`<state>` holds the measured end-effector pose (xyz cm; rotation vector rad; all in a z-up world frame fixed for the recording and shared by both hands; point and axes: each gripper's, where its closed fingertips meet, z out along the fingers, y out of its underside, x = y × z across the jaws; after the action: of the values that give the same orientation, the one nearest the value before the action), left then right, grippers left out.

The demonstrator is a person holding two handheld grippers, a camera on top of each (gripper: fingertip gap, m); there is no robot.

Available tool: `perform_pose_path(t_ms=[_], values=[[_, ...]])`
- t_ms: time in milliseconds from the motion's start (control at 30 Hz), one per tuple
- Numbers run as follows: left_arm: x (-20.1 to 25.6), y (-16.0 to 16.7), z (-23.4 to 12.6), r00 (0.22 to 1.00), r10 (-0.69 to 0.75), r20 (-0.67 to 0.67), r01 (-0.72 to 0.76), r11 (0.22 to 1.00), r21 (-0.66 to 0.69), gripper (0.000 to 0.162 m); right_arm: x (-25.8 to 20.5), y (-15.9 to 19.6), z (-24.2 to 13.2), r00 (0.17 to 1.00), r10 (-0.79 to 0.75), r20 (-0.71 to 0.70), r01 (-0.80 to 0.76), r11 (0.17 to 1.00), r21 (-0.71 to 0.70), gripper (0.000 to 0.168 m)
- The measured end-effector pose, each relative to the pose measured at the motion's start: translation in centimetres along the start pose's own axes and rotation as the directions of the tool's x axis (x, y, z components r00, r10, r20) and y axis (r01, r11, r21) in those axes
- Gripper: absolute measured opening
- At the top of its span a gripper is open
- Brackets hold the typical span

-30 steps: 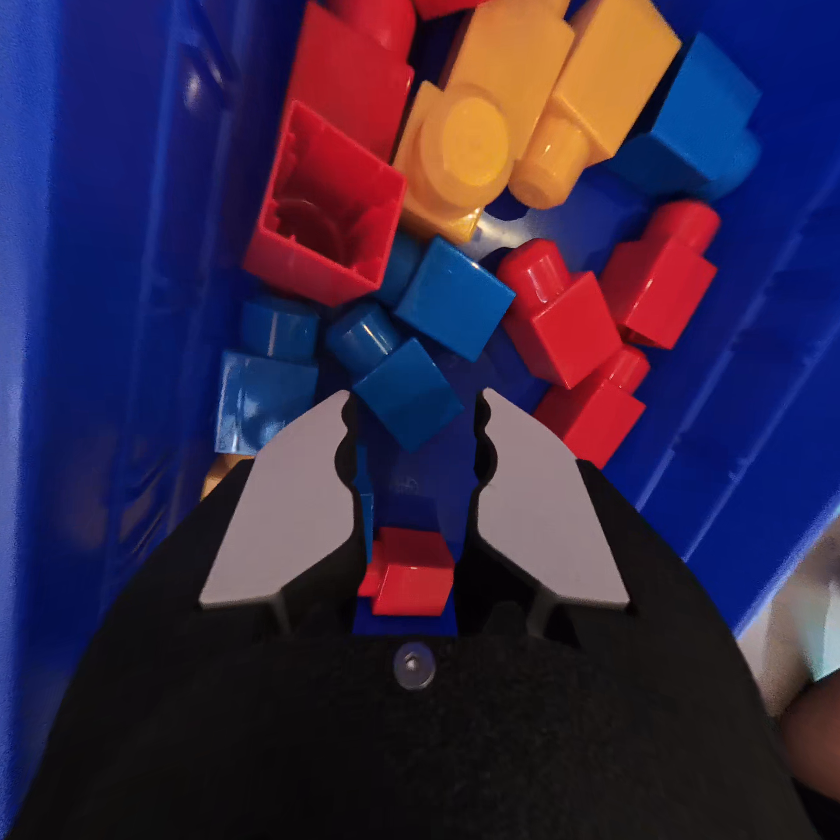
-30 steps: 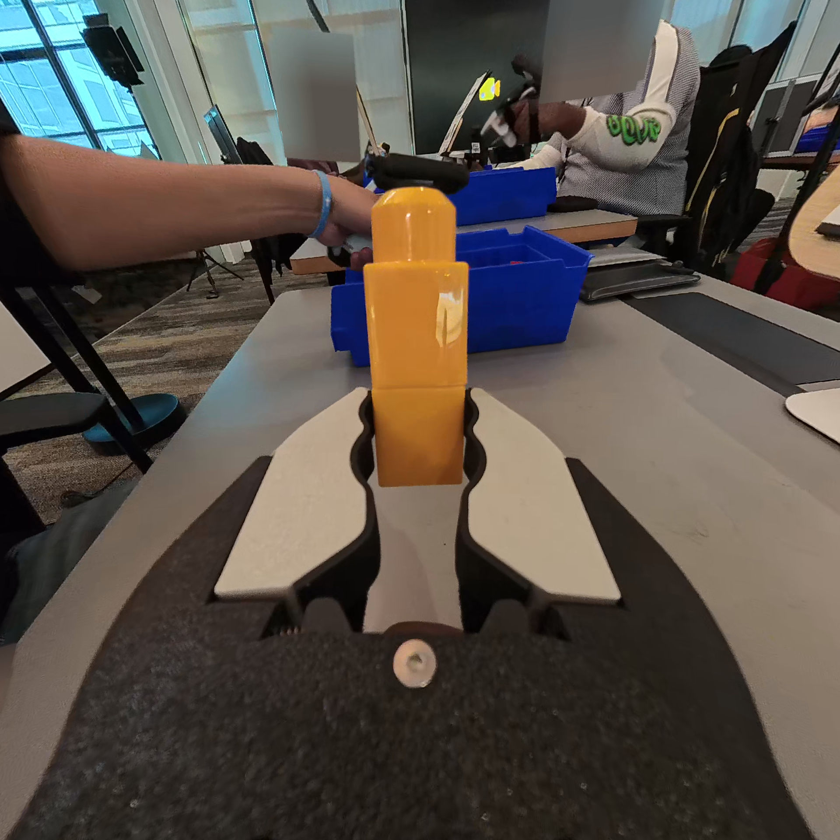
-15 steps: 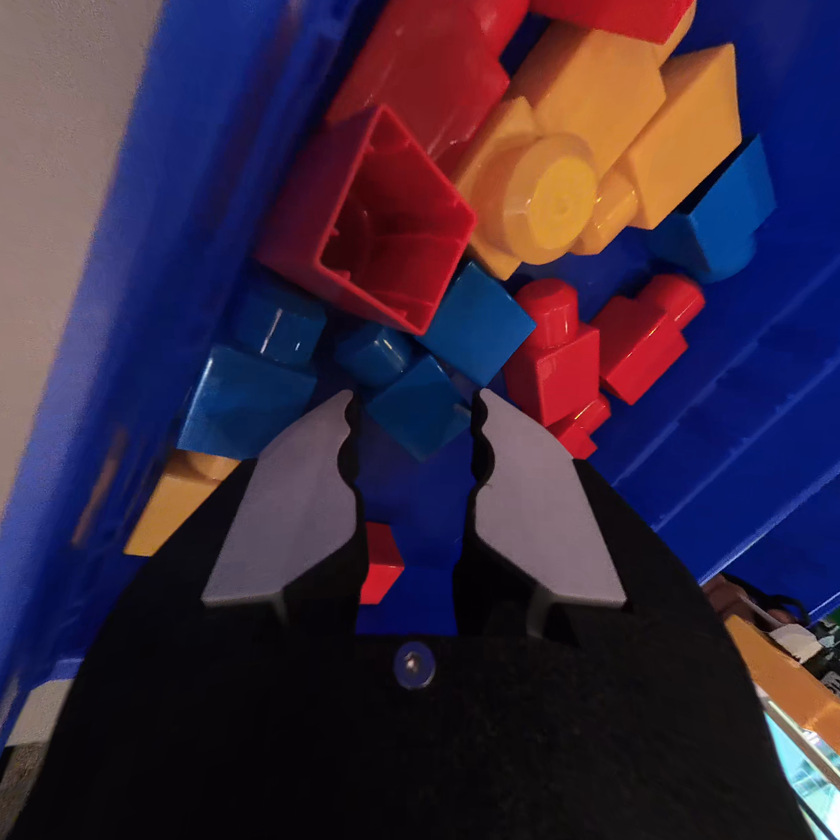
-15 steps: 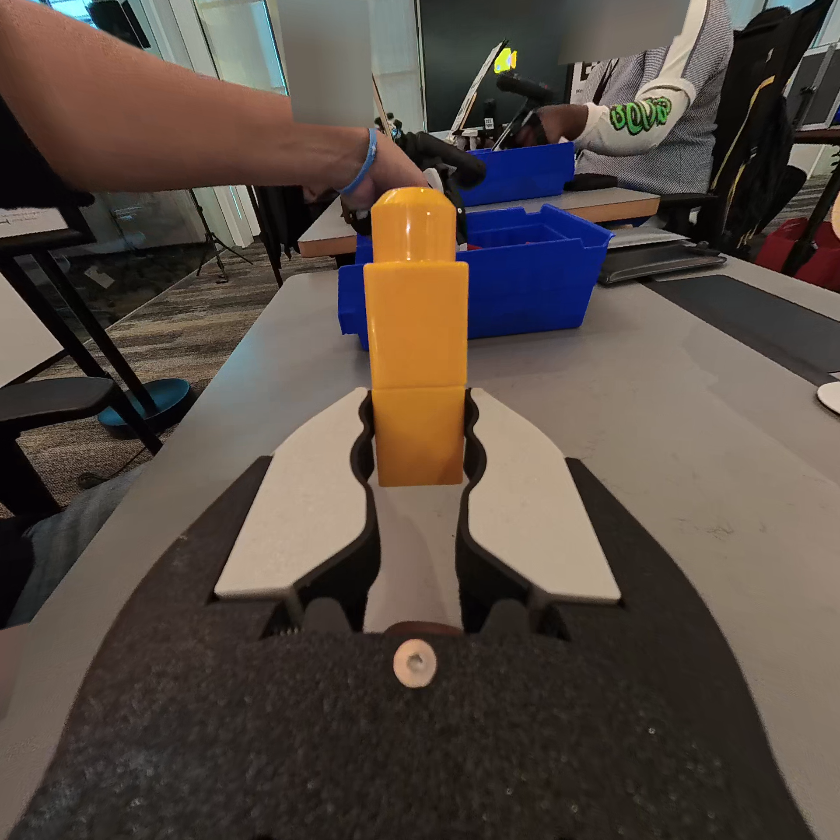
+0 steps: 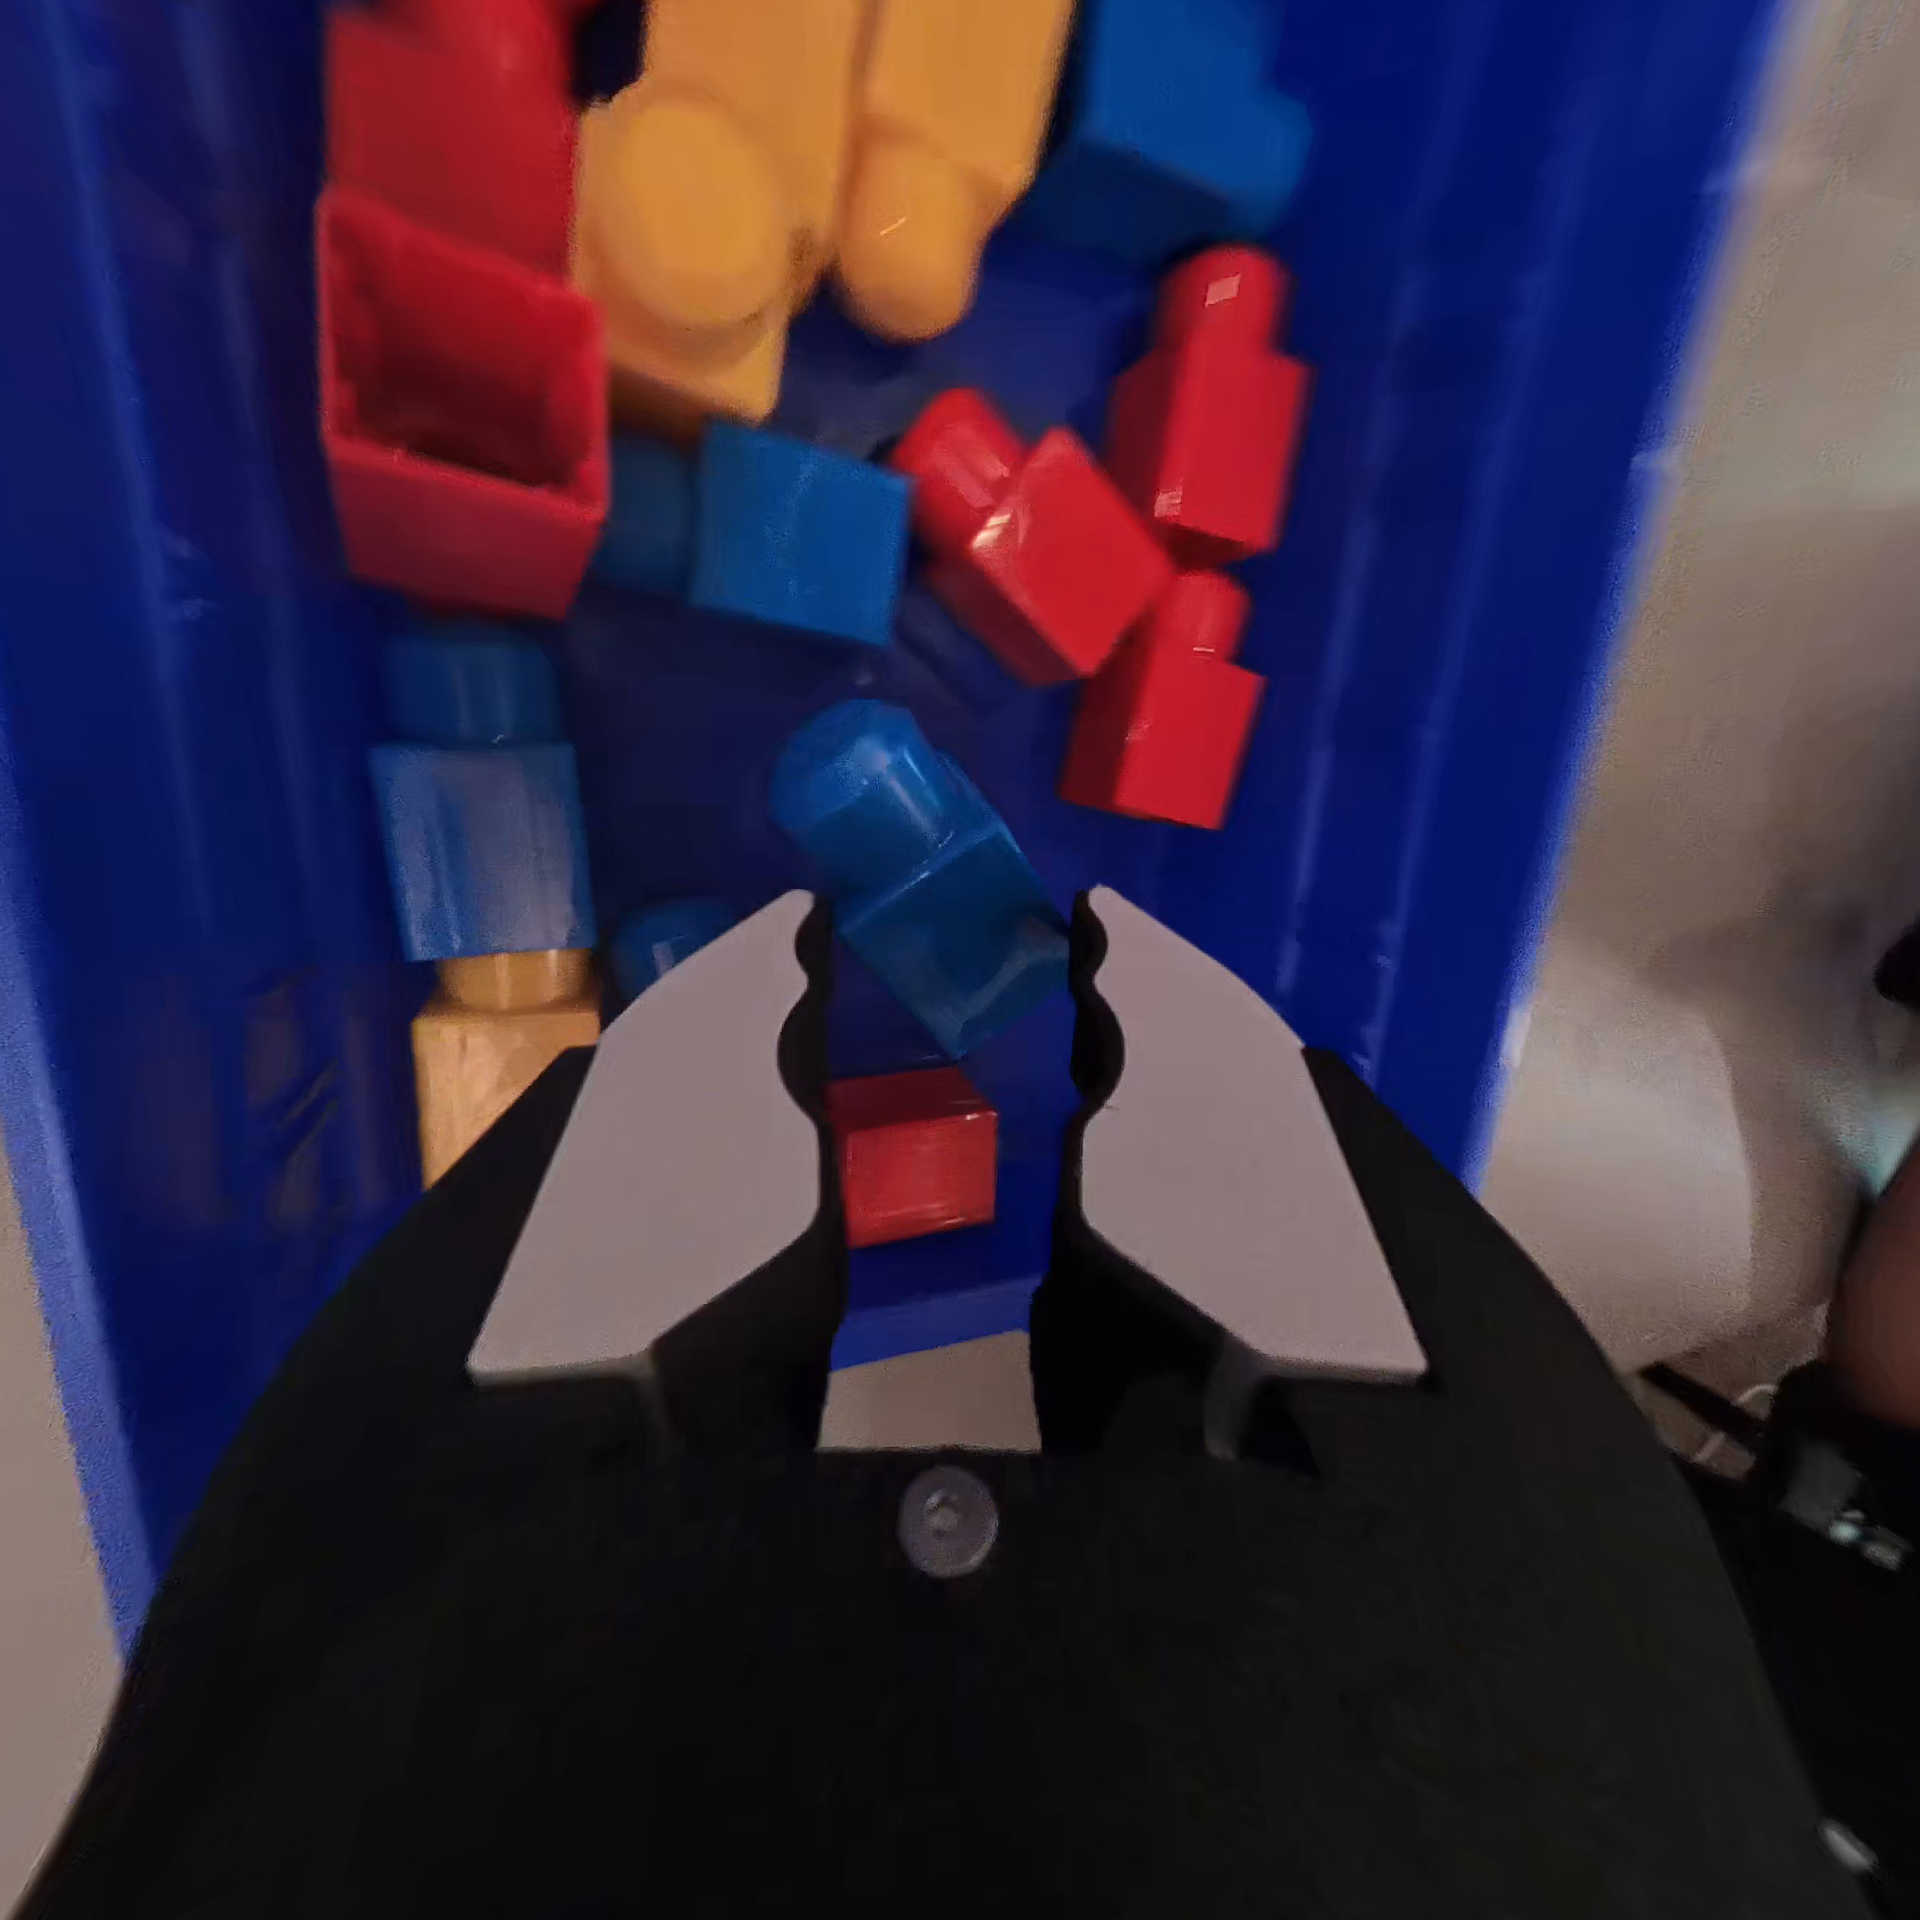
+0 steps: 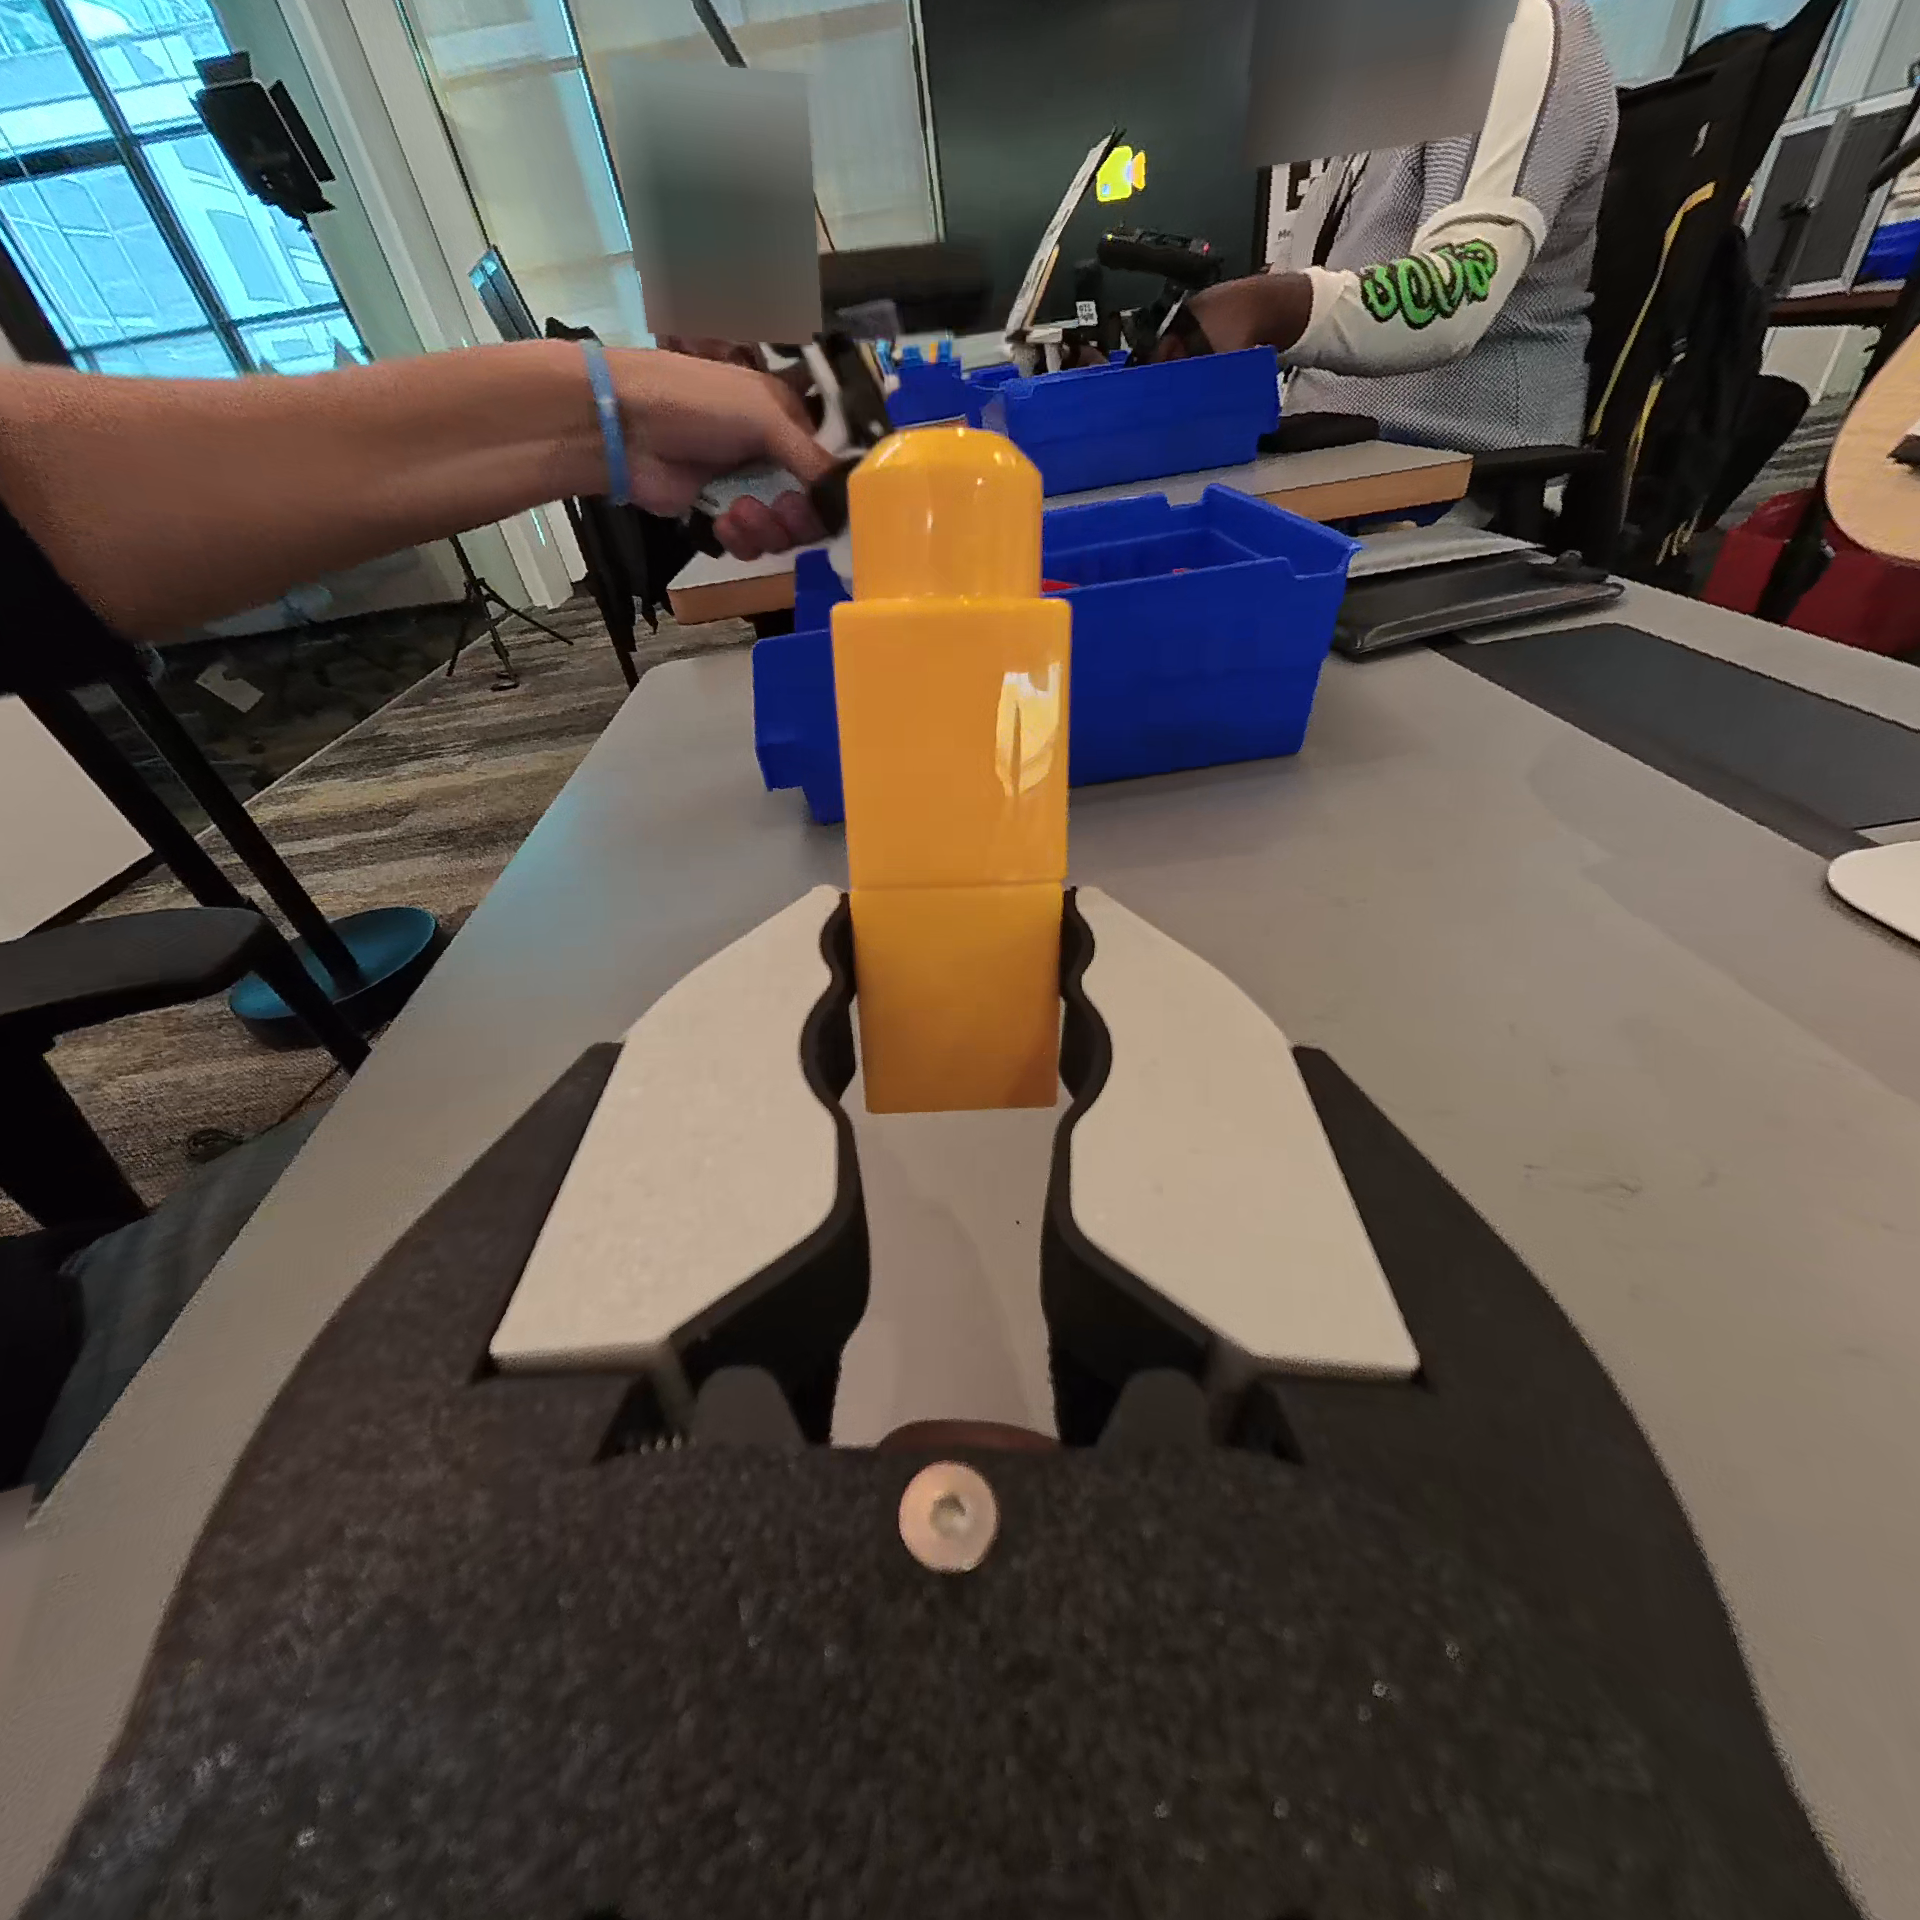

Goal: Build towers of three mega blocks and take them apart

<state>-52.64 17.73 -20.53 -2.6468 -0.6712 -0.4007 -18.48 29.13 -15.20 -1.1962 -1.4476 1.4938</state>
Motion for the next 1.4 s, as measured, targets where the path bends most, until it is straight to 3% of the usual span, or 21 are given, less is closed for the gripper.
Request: perform_pose_path(t_ms=[67, 133, 233, 333, 433, 533, 700, 967, 1400], values=[[2.7, -0.7, -1.9, 0.986, 0.133, -0.100, -0.121, 0.985, 0.125, 0.044, 0.2, 0.2, 0.1, 1.000, 0.023, -0.002, -0.023, 1.000, 0.002, 0.036], [6.9, -1.2, -4.1, 0.923, 0.327, -0.203, -0.265, 0.923, 0.280, 0.044, 0.3, 0.2, 0.2, 0.999, 0.053, 0.008, -0.053, 0.999, 0.013, 0.036], [14.5, -1.0, -7.1, 0.742, 0.611, -0.275, -0.429, 0.749, 0.505, 0.043, -0.4, -0.1, 0.7, 0.992, 0.109, 0.067, -0.112, 0.993, 0.049, 0.036], [21.8, -0.6, -9.1, 0.541, 0.770, -0.337, -0.436, 0.600, 0.671, 0.043, -1.1, -0.6, 1.4, 0.982, 0.138, 0.129, -0.149, 0.986, 0.072, 0.036], [27.7, 0.3, -9.3, 0.331, 0.852, -0.405, -0.423, 0.517, 0.744, 0.042, -1.7, -1.1, 2.1, 0.975, 0.144, 0.170, -0.159, 0.984, 0.077, 0.036], [32.1, 0.3, -8.4, 0.174, 0.889, -0.424, -0.398, 0.457, 0.795, 0.042, -1.8, -2.0, 2.6, 0.973, 0.146, 0.181, -0.164, 0.982, 0.092, 0.036], [36.1, -0.5, -6.9, 0.006, 0.888, -0.459, -0.337, 0.434, 0.835, 0.041, -1.2, -3.2, 2.4, 0.967, 0.179, 0.181, -0.206, 0.968, 0.143, 0.036], [37.9, -0.3, -2.9, -0.066, 0.881, -0.469, -0.407, 0.405, 0.819, 0.041, -0.6, -3.1, 1.5, 0.966, 0.187, 0.181, -0.213, 0.967, 0.137, 0.036], [39.0, 1.4, -2.1, -0.170, 0.853, -0.493, -0.492, 0.360, 0.793, 0.040, -0.9, -2.9, 1.3, 0.961, 0.189, 0.200, -0.217, 0.967, 0.130, 0.036]])
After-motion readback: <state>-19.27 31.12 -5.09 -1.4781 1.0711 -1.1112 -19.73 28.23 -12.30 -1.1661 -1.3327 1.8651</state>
